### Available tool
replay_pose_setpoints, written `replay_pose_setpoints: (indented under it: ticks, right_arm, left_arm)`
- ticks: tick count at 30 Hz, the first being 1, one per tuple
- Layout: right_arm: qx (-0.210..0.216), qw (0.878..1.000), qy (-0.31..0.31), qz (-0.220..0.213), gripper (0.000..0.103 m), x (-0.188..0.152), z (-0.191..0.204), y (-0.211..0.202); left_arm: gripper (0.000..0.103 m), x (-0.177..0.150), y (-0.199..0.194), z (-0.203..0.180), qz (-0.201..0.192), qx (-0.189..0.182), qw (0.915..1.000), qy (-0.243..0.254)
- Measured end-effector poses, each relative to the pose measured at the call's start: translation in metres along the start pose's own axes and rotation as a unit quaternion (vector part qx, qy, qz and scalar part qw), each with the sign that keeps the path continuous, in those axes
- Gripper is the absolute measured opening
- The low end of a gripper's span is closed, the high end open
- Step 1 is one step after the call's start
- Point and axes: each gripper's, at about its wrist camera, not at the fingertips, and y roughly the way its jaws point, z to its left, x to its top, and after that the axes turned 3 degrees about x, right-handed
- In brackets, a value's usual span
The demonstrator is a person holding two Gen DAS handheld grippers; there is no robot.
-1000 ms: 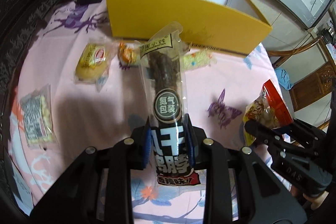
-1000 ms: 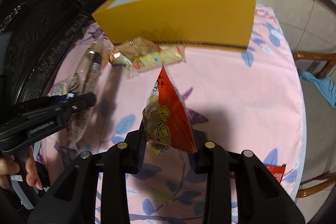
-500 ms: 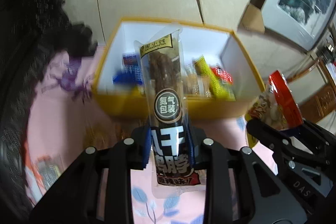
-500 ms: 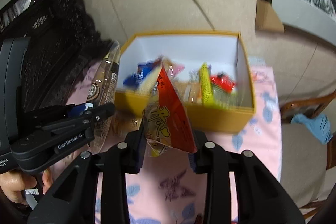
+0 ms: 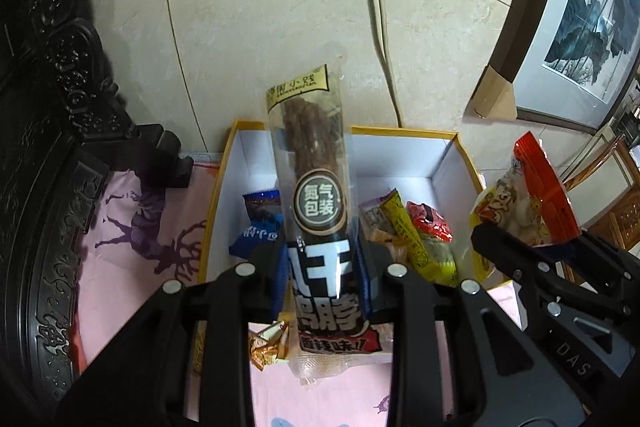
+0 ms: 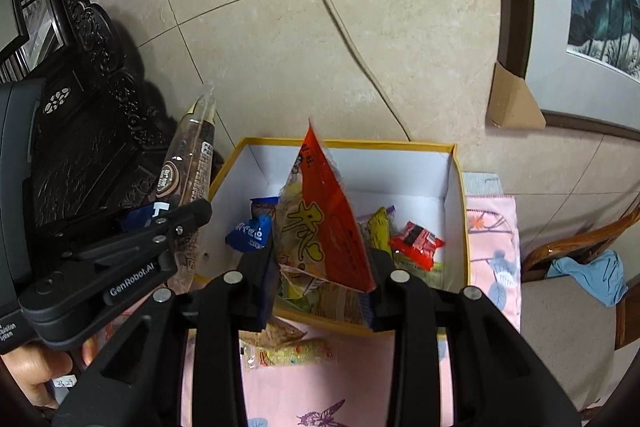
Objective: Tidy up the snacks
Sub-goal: 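Carry the snack bag and sausage stick into the yellow box and release, then move both open grippers back over the table toward the red bar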
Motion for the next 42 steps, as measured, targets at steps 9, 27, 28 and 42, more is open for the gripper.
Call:
replay_pose_setpoints:
  ticks: [9, 27, 28, 42]
  right_arm:
    - [-0.033, 0.999, 0.013, 0.029, 0.058, 0.014, -0.012, 0.029]
    - [0.035, 0.982, -0.075, 0.17, 0.059, -0.152, -0.06, -0.023]
    - [0.036, 0.978, -0.075, 0.19, 0.059, -0.173, -0.067, -0.026]
    - [0.016, 0.96, -0.112, 0.255, 0.059, -0.26, -0.089, -0.01]
  left_arm:
    - [0.083, 0.014, 0.017, 0.008, 0.004, 0.036, 0.9991, -0.022]
    - [0.088, -0.097, -0.027, 0.042, 0.032, -0.018, 0.9988, -0.032]
    - [0.088, -0.118, -0.026, 0.043, 0.047, -0.015, 0.9983, -0.033]
    - [0.088, -0.233, -0.024, 0.055, 0.146, -0.021, 0.9881, -0.042]
